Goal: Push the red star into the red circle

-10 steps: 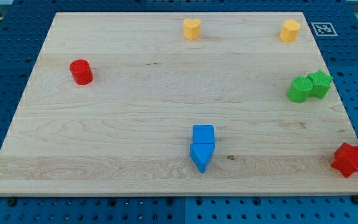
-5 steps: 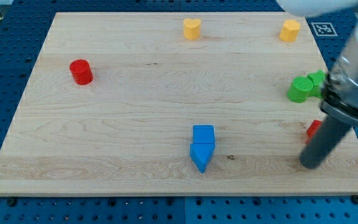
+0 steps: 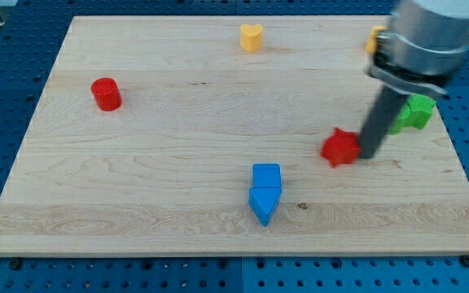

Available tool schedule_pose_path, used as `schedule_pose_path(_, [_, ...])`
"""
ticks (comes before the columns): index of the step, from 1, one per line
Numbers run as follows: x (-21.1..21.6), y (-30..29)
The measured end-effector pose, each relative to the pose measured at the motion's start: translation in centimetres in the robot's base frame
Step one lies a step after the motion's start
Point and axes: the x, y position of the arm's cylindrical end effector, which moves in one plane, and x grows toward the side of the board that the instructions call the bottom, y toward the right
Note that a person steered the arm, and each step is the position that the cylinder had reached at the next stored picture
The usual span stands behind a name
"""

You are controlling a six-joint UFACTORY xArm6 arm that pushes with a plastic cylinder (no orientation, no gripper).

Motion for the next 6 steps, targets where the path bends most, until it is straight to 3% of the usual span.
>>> schedule_pose_path(1, [-0.1, -4.0])
schedule_pose_path(3, [3.1, -1.5])
schedule_pose_path(4, [3.5, -5.5])
schedule_pose_path(6, [-6.6, -17.0])
